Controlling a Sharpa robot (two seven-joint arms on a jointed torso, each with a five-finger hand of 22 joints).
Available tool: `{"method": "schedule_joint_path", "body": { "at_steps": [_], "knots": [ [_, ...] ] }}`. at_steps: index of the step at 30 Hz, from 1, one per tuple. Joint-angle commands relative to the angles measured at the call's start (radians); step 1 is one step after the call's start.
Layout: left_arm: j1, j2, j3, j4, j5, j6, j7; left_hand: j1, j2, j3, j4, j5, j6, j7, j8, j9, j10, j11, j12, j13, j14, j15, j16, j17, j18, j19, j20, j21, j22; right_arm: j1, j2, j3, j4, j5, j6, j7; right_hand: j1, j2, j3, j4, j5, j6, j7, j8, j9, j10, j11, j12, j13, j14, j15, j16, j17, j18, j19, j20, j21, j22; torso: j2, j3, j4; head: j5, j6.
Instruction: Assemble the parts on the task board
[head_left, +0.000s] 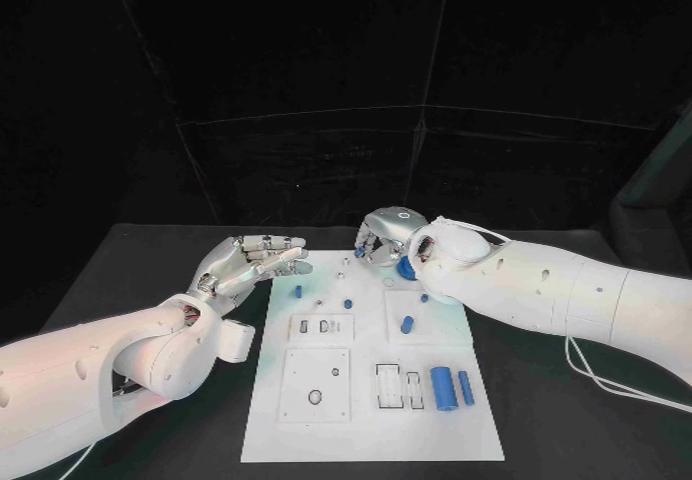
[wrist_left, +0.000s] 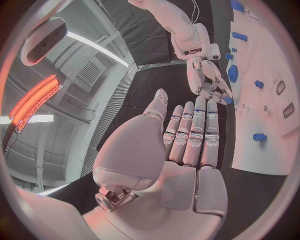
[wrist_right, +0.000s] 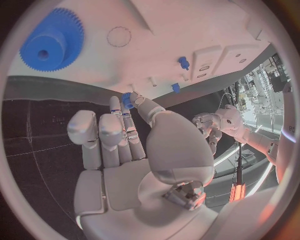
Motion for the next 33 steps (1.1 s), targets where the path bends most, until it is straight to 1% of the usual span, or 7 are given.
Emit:
{"method": "schedule_joint_path", "body": {
  "at_steps": [1,7,11,20,25,30,33],
  "knots": [
    [0.002,-0.001,0.001,0.001,-0.005,0.014,0.001,-0.001,0.011,0.0,-0.005,0.004,0.0,0.005,-0.005,-0.001,0.0,0.007,-0.005,-0.001,-0.001,0.008,-0.004,-0.001,0.005,0.004,0.005,-0.004,-0.001,0.003,0.003,0.002,0.003,-0.008,-0.044,-0.011,-0.002,0.002,-0.002,0.006,0.003,0.016,-0.011,0.002,0.004,0.006,0.002,-0.007,-0.001,0.007,-0.007,0.005,0.001,-0.019,0.007,-0.003,0.004,0.001,0.002,0.0008,-0.0008,0.0,0.001],
    [0.002,0.001,0.001,-0.001,-0.005,0.015,0.0,-0.001,0.011,0.0,-0.005,0.004,0.0,0.005,-0.005,-0.001,0.0,0.007,-0.005,-0.001,-0.001,0.008,-0.004,-0.001,0.005,0.004,0.005,-0.004,-0.001,0.003,0.019,0.003,-0.009,-0.008,-0.007,-0.001,-0.003,-0.004,0.0,0.011,0.0,0.014,-0.01,0.0,0.004,0.003,0.003,-0.008,-0.001,0.007,-0.006,0.008,0.003,-0.02,0.007,-0.002,0.005,0.002,0.002,-0.001,0.0003,-0.001,0.0],
    [0.002,0.002,0.001,-0.001,-0.005,0.016,0.0,0.0,0.011,0.0,-0.006,0.004,0.0,0.005,-0.006,-0.001,-0.001,0.007,-0.006,-0.001,-0.001,0.008,-0.005,-0.001,0.005,0.004,0.005,-0.005,-0.001,0.003,0.033,0.003,-0.017,-0.009,0.028,0.002,-0.003,-0.007,0.001,0.013,-0.002,0.013,-0.009,-0.002,0.003,0.0,0.004,-0.008,-0.001,0.007,-0.006,0.009,0.003,-0.02,0.007,-0.002,0.005,0.003,0.003,-0.0014,0.0012,0.001,-0.001],
    [0.002,0.003,0.001,-0.001,-0.005,0.016,0.0,0.001,0.012,0.0,-0.008,0.004,0.0,0.005,-0.007,-0.001,-0.001,0.007,-0.007,-0.001,0.0,0.008,-0.006,-0.001,0.006,0.005,0.005,-0.006,-0.002,0.003,0.059,0.003,-0.035,-0.009,0.092,-0.005,-0.004,-0.008,0.002,0.018,-0.006,0.011,-0.009,-0.003,0.003,-0.003,0.004,-0.008,-0.001,0.006,-0.005,0.011,0.002,-0.02,0.007,-0.001,0.006,0.003,0.004,-0.0023,0.0005,0.004,-0.006],
    [0.002,0.0,0.001,0.003,-0.005,0.015,0.001,0.001,0.012,0.0,-0.008,0.004,0.0,0.005,-0.007,-0.001,-0.001,0.007,-0.007,-0.001,0.0,0.008,-0.006,-0.001,0.006,0.005,0.005,-0.006,-0.002,0.003,0.062,0.003,-0.038,-0.011,0.105,-0.016,-0.004,-0.008,0.002,0.018,-0.006,0.011,-0.009,-0.003,0.003,-0.003,0.004,-0.008,-0.001,0.006,-0.005,0.011,0.002,-0.02,0.007,-0.001,0.006,0.003,0.006,-0.0015,-0.0017,0.008,-0.007],
    [0.003,0.0,0.001,0.003,-0.005,0.016,0.001,0.001,0.012,0.0,-0.008,0.004,0.0,0.005,-0.007,-0.001,-0.001,0.007,-0.007,-0.001,0.0,0.008,-0.006,-0.001,0.006,0.005,0.005,-0.006,-0.002,0.003,0.067,0.003,-0.042,-0.015,0.1,-0.026,-0.005,-0.009,0.002,0.021,-0.007,0.011,-0.008,-0.004,0.002,-0.004,0.005,-0.008,-0.001,0.006,-0.005,0.011,0.001,-0.02,0.007,-0.001,0.006,0.003,0.005,-0.0012,-0.0022,0.007,-0.008],
    [0.003,-0.001,0.001,0.003,-0.005,0.016,0.001,0.001,0.012,0.0,-0.008,0.004,0.0,0.005,-0.007,-0.001,-0.001,0.007,-0.007,-0.001,0.0,0.008,-0.006,-0.001,0.006,0.005,0.005,-0.006,-0.002,0.003,0.07,0.003,-0.044,-0.02,0.094,-0.033,-0.006,-0.011,0.002,0.024,-0.007,0.01,-0.008,-0.004,0.002,-0.005,0.005,-0.008,-0.001,0.005,-0.004,0.011,0.001,-0.02,0.006,-0.001,0.006,0.002,0.006,-0.0013,-0.0012,0.007,-0.009]
  ]
}}
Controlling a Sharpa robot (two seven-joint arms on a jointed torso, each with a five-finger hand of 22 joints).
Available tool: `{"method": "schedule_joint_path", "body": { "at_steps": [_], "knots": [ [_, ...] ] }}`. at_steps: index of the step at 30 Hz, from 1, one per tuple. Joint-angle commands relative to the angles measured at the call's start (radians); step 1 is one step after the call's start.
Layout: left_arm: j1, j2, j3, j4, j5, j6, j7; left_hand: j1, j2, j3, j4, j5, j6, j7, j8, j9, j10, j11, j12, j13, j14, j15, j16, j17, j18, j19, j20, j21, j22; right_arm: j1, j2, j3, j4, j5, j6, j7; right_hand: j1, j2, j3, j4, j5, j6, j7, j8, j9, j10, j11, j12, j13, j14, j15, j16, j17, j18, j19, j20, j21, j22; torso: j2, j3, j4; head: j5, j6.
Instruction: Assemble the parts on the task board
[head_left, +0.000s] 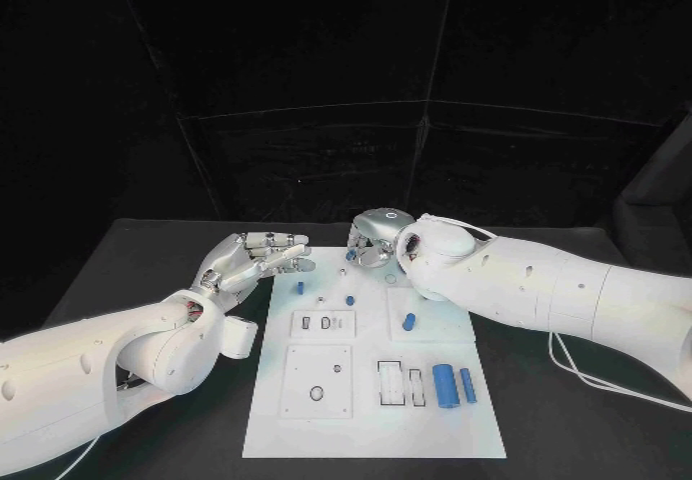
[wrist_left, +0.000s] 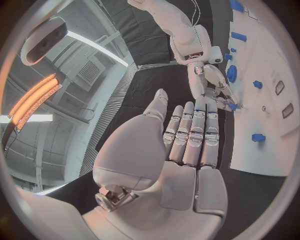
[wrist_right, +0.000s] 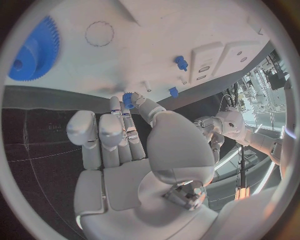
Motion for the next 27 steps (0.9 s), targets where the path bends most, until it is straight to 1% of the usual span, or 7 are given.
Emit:
{"method": "schedule_joint_path", "body": {
  "at_steps": [1,11,14,20,27],
  "knots": [
    [0.002,0.0,0.001,0.003,-0.005,0.013,0.005,0.001,0.012,0.0,-0.008,0.004,0.0,0.005,-0.003,-0.002,-0.001,0.007,-0.003,-0.001,0.0,0.008,-0.006,-0.002,0.006,0.005,0.005,-0.006,-0.001,0.002,0.005,0.001,-0.003,-0.016,0.007,-0.02,0.003,-0.002,0.001,0.006,-0.003,0.009,-0.005,0.002,-0.001,-0.005,0.005,-0.004,-0.001,0.006,-0.004,0.003,-0.001,-0.02,0.006,-0.001,0.006,0.001,0.001,0.0003,0.0002,-0.001,-0.001],
    [0.002,0.001,0.001,0.002,-0.005,0.015,0.005,0.001,0.012,0.0,-0.01,0.004,-0.001,0.006,-0.004,-0.002,-0.001,0.007,-0.004,-0.001,0.0,0.008,-0.008,-0.002,0.006,0.005,0.005,-0.007,-0.002,0.002,0.021,0.001,-0.017,-0.03,-0.021,-0.04,-0.006,-0.016,-0.002,0.024,-0.006,0.004,-0.003,-0.001,-0.002,-0.01,0.007,-0.003,-0.001,0.003,-0.002,0.005,-0.004,-0.019,0.004,0.001,0.006,0.0,0.002,0.0006,-0.0008,0.0,-0.006],
    [0.002,0.0,0.001,0.003,-0.005,0.016,0.004,0.001,0.012,0.0,-0.01,0.004,-0.001,0.006,-0.004,-0.002,-0.001,0.007,-0.004,-0.001,0.0,0.008,-0.008,-0.002,0.006,0.005,0.005,-0.007,-0.002,0.002,0.025,0.001,-0.02,-0.032,-0.029,-0.045,-0.007,-0.019,-0.002,0.027,-0.007,0.002,-0.003,-0.001,-0.003,-0.012,0.008,-0.004,-0.001,0.003,-0.002,0.006,-0.004,-0.02,0.005,0.002,0.007,0.001,0.003,-0.0001,-0.0006,0.0,-0.005],
    [0.002,0.0,0.001,0.004,-0.005,0.016,0.004,0.001,0.012,0.0,-0.01,0.004,-0.001,0.006,-0.004,-0.002,-0.001,0.007,-0.004,-0.001,0.0,0.008,-0.008,-0.002,0.006,0.005,0.005,-0.007,-0.002,0.002,0.032,0.001,-0.026,-0.033,-0.019,-0.047,-0.006,-0.03,-0.003,0.037,-0.025,-0.008,0.001,-0.003,-0.005,-0.025,0.011,-0.005,-0.001,0.0,0.001,0.006,-0.01,-0.019,0.002,0.004,0.006,-0.002,0.003,-0.0007,-0.0009,0.0,-0.006],
    [0.002,0.0,0.001,0.004,-0.005,0.017,0.003,0.001,0.012,0.0,-0.01,0.004,-0.001,0.006,-0.004,-0.002,-0.001,0.007,-0.004,-0.001,0.0,0.008,-0.008,-0.002,0.006,0.005,0.005,-0.007,-0.002,0.002,0.039,0.001,-0.032,-0.033,-0.005,-0.051,-0.002,-0.056,-0.01,0.05,-0.042,-0.037,0.012,-0.005,-0.01,-0.056,0.021,-0.005,-0.002,-0.006,0.009,-0.002,-0.032,-0.017,-0.01,0.011,0.0,-0.016,0.003,-0.001,-0.001,0.0,-0.008]
  ]
}}
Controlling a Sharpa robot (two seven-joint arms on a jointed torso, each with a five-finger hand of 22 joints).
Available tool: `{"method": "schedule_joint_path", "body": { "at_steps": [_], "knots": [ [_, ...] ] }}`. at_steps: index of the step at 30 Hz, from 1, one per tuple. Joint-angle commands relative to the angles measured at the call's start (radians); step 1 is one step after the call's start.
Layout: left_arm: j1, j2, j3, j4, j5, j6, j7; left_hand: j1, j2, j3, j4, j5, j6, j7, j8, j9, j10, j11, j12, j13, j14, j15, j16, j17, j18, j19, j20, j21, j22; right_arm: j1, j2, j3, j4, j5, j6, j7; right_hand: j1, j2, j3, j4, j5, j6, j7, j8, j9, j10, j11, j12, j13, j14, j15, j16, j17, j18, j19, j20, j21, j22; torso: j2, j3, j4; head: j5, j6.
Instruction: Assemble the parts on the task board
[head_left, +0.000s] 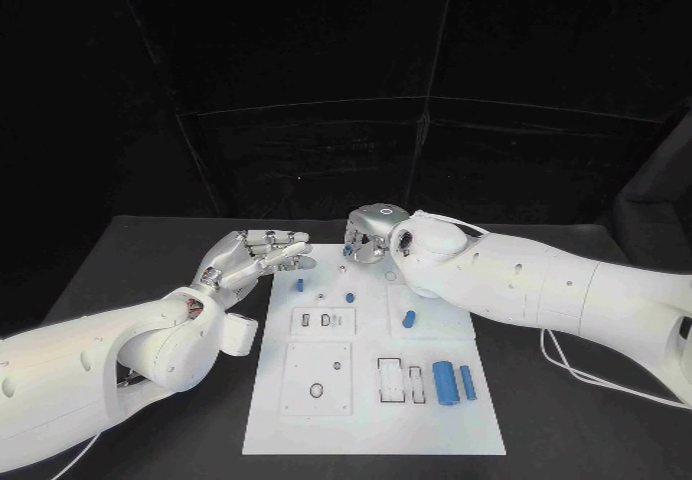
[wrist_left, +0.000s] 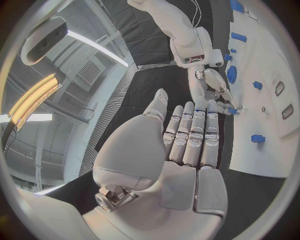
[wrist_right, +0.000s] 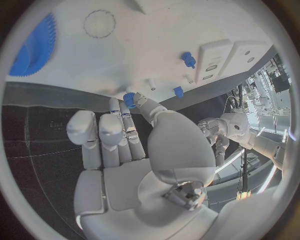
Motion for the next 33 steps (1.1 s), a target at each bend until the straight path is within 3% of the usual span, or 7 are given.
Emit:
{"method": "schedule_joint_path", "body": {
  "at_steps": [1,14,20,25,30,32,33],
  "knots": [
    [0.002,0.0,0.001,0.003,-0.004,0.014,0.004,0.001,0.012,0.0,-0.005,0.004,-0.001,0.006,-0.004,-0.002,-0.001,0.007,-0.005,-0.001,0.0,0.008,-0.003,-0.002,0.006,0.002,0.002,-0.007,-0.001,0.002,0.003,0.001,-0.003,-0.01,0.005,-0.011,0.001,-0.015,-0.001,0.009,-0.007,-0.016,0.004,-0.004,-0.003,-0.015,0.001,-0.005,-0.002,-0.005,0.007,-0.003,-0.01,-0.016,-0.006,0.006,-0.005,-0.007,0.0,-0.0005,0.0001,-0.001,-0.001],
    [0.003,-0.001,0.001,0.002,-0.004,0.015,0.002,0.001,0.012,0.0,-0.005,0.004,-0.001,0.006,-0.004,-0.002,-0.001,0.007,-0.005,-0.001,0.0,0.008,-0.003,-0.002,0.006,0.002,0.002,-0.007,-0.001,0.002,0.005,0.0,-0.006,-0.01,-0.021,-0.011,0.017,-0.045,-0.027,0.029,-0.015,-0.073,0.024,-0.004,-0.004,-0.068,0.02,-0.003,0.0,-0.015,0.022,-0.019,-0.049,-0.012,-0.024,0.021,-0.016,-0.031,0.001,-0.0001,-0.0016,0.003,0.0],
    [0.003,-0.003,0.001,0.001,-0.004,0.017,0.002,0.001,0.012,0.0,-0.005,0.004,-0.001,0.006,-0.004,-0.002,-0.001,0.007,-0.005,-0.001,0.0,0.008,-0.003,-0.002,0.006,0.002,0.002,-0.007,-0.001,0.002,-0.031,0.001,0.03,0.008,-0.065,-0.006,0.025,-0.062,-0.058,0.045,-0.023,-0.111,0.034,-0.003,-0.004,-0.076,0.026,0.002,0.002,-0.02,0.029,-0.026,-0.069,-0.009,-0.033,0.028,-0.023,-0.045,0.001,0.0012,-0.0044,0.001,0.002],
    [0.003,-0.006,0.001,-0.003,-0.004,0.019,0.002,0.001,0.013,-0.001,-0.006,0.004,-0.001,0.006,-0.005,-0.001,-0.001,0.008,-0.006,-0.001,0.001,0.008,-0.004,-0.002,0.006,0.002,0.002,-0.008,-0.002,0.003,-0.126,0.001,0.118,0.123,-0.095,0.012,0.027,-0.069,-0.074,0.063,0.031,-0.098,0.015,0.002,0.0,0.062,-0.003,0.075,0.032,-0.011,0.01,-0.005,-0.041,-0.011,-0.019,0.017,-0.012,-0.026,-0.001,0.0013,-0.0051,-0.009,0.009],
    [0.003,-0.01,0.001,-0.005,-0.004,0.019,0.002,0.001,0.013,-0.001,-0.007,0.004,-0.001,0.005,-0.006,-0.001,-0.001,0.007,-0.006,-0.001,0.001,0.008,-0.005,-0.002,0.006,0.003,0.002,-0.008,-0.002,0.008,-0.227,0.018,0.181,0.309,-0.045,0.014,0.011,-0.105,-0.155,0.097,0.102,-0.105,-0.027,0.004,0.001,0.261,-0.055,0.259,0.168,0.014,-0.037,0.067,0.085,-0.021,0.011,-0.029,0.011,0.021,-0.004,0.0044,-0.0122,-0.007,0.014],
    [0.003,-0.01,0.001,-0.006,-0.004,0.019,0.002,0.001,0.013,-0.001,-0.007,0.004,-0.001,0.005,-0.006,-0.001,-0.001,0.007,-0.006,-0.001,0.001,0.008,-0.005,-0.002,0.006,0.003,0.002,-0.008,-0.002,0.009,-0.258,0.022,0.197,0.346,-0.023,0.012,0.018,-0.107,-0.199,0.109,0.12,-0.116,-0.031,0.006,0.001,0.284,-0.058,0.554,0.472,0.031,-0.04,0.128,0.19,-0.027,0.027,-0.036,0.024,0.047,-0.005,0.005,-0.0136,-0.008,0.015],
    [0.003,-0.01,0.001,-0.007,-0.004,0.019,0.002,0.001,0.013,-0.001,-0.007,0.004,-0.001,0.005,-0.006,-0.001,-0.001,0.007,-0.006,-0.001,0.001,0.008,-0.005,-0.002,0.006,0.003,0.002,-0.008,-0.002,0.01,-0.271,0.023,0.203,0.358,-0.014,0.011,0.042,-0.087,-0.227,0.12,0.13,-0.12,-0.03,0.013,0.004,0.242,-0.059,0.687,0.619,0.032,-0.043,0.152,0.229,-0.034,0.035,-0.028,0.033,0.061,-0.006,0.0055,-0.0139,-0.008,0.015]
  ]
}}
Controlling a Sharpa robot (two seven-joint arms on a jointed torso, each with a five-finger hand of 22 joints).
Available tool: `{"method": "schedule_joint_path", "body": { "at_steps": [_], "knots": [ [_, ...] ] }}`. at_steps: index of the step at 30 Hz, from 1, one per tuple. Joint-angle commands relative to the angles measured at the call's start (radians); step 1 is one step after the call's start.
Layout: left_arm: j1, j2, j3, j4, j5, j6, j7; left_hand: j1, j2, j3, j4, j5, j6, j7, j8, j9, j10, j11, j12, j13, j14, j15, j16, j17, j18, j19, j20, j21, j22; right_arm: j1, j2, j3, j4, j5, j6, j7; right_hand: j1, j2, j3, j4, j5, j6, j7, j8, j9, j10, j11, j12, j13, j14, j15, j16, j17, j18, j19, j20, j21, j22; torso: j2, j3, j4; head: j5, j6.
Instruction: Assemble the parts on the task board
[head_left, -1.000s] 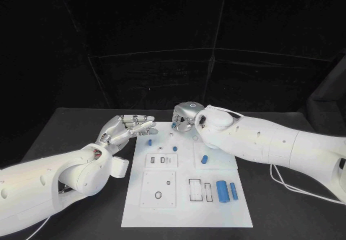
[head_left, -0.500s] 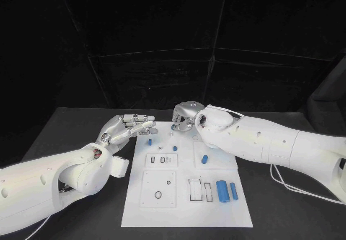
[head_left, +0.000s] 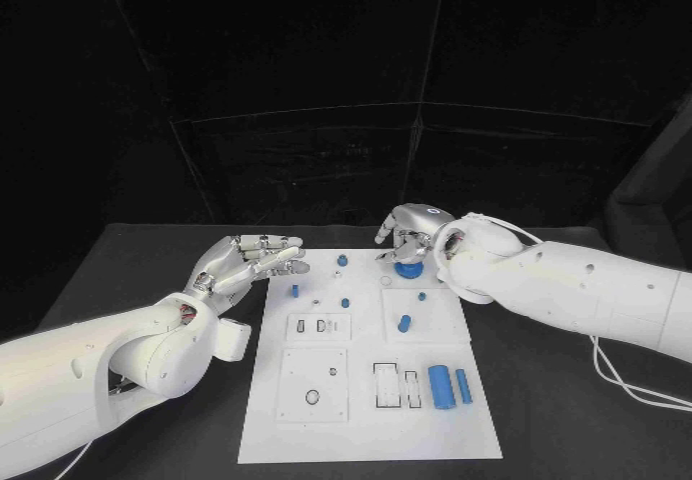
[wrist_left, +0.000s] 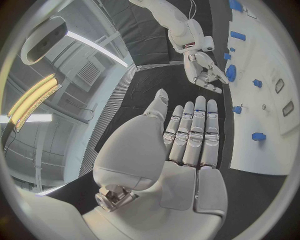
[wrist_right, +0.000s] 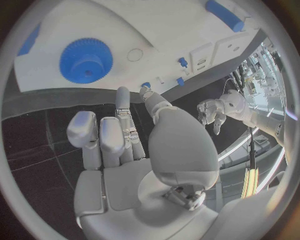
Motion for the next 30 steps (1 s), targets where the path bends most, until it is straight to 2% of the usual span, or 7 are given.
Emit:
{"method": "schedule_joint_path", "body": {
  "at_steps": [1,6,11,16,20,26,30],
  "knots": [
    [0.002,0.0,0.001,0.0,-0.004,0.014,0.005,-0.002,0.01,-0.001,-0.007,0.004,-0.001,0.005,-0.006,-0.001,-0.001,0.007,-0.006,-0.001,0.001,0.008,-0.005,-0.002,0.006,0.003,0.002,-0.004,-0.001,0.002,-0.033,0.003,0.025,0.169,0.044,0.004,0.041,0.024,-0.078,0.031,0.013,-0.019,0.004,0.016,0.004,-0.068,0.008,0.351,0.38,0.031,-0.003,0.068,0.116,-0.02,0.027,0.007,0.024,0.045,-0.003,0.0028,-0.0049,0.001,0.002],
    [0.002,0.001,0.001,-0.002,-0.004,0.017,0.005,-0.002,0.01,-0.001,-0.007,0.004,-0.001,0.005,-0.006,-0.001,-0.001,0.007,-0.006,-0.001,0.001,0.008,-0.005,-0.002,0.006,0.003,0.002,-0.004,-0.001,0.004,-0.08,0.006,0.051,0.173,0.078,-0.03,0.084,0.031,-0.152,0.062,0.012,-0.06,0.025,0.02,0.003,-0.077,0.026,0.609,0.665,0.047,0.019,0.142,0.271,-0.036,0.08,0.023,0.074,0.151,-0.003,0.0031,-0.0054,-0.003,0.006],
    [0.002,0.004,0.001,-0.004,-0.004,0.02,0.005,-0.002,0.01,-0.001,-0.007,0.004,-0.001,0.005,-0.006,-0.001,-0.001,0.007,-0.006,-0.001,0.001,0.008,-0.005,-0.002,0.006,0.003,0.002,-0.004,-0.001,0.003,-0.084,0.006,0.048,0.129,0.084,-0.04,0.109,0.032,-0.173,0.078,0.014,-0.072,0.029,0.032,0.003,-0.106,0.031,0.61,0.674,0.056,0.023,0.172,0.339,-0.052,0.133,0.027,0.11,0.229,-0.001,0.0015,-0.0028,-0.01,0.011],
    [0.001,0.006,0.001,-0.006,-0.004,0.021,0.004,-0.002,0.011,-0.001,-0.008,0.004,0.0,0.004,-0.006,-0.001,0.0,0.007,-0.007,-0.001,0.002,0.008,-0.006,-0.002,0.006,0.003,0.002,-0.004,-0.002,0.003,-0.074,0.006,0.035,0.081,0.1,-0.054,0.132,0.035,-0.18,0.08,0.026,-0.07,0.029,0.047,0.005,-0.086,0.03,0.668,0.736,0.072,0.023,0.212,0.432,-0.065,0.183,0.025,0.138,0.297,-0.001,0.0006,0.0009,-0.016,0.006],
    [0.001,0.006,0.001,-0.007,-0.004,0.022,0.004,-0.002,0.011,-0.001,-0.008,0.004,0.0,0.004,-0.006,-0.001,0.0,0.007,-0.007,-0.001,0.002,0.008,-0.006,-0.002,0.006,0.003,0.002,-0.004,-0.002,0.003,-0.067,0.006,0.028,0.056,0.112,-0.066,0.138,0.035,-0.186,0.085,0.026,-0.075,0.031,0.052,0.004,-0.067,0.032,0.711,0.78,0.077,0.025,0.226,0.465,-0.068,0.195,0.026,0.144,0.31,-0.001,-0.0012,0.0035,-0.018,0.006],
    [0.001,0.006,0.001,-0.009,-0.004,0.023,0.004,-0.002,0.011,-0.001,-0.008,0.004,0.0,0.004,-0.006,-0.001,0.0,0.007,-0.007,-0.001,0.002,0.008,-0.006,-0.002,0.006,0.003,0.002,-0.004,-0.002,0.002,-0.058,0.006,0.012,0.033,0.109,-0.09,0.142,0.039,-0.187,0.089,0.03,-0.082,0.033,0.053,0.003,-0.061,0.033,0.726,0.795,0.079,0.026,0.231,0.475,-0.07,0.199,0.027,0.146,0.316,0.0,-0.0017,0.0045,-0.02,0.004],
    [0.001,0.007,0.001,-0.01,-0.004,0.024,0.004,-0.002,0.011,-0.001,-0.008,0.004,0.0,0.004,-0.006,-0.001,0.0,0.007,-0.007,-0.001,0.002,0.008,-0.006,-0.002,0.006,0.003,0.002,-0.004,-0.002,0.002,-0.052,0.006,0.0,0.022,0.138,-0.096,0.145,0.041,-0.186,0.089,0.035,-0.082,0.033,0.055,0.003,-0.06,0.034,0.729,0.798,0.08,0.027,0.233,0.48,-0.07,0.201,0.028,0.147,0.318,0.0,-0.0024,0.0049,-0.021,0.001]
  ]
}}
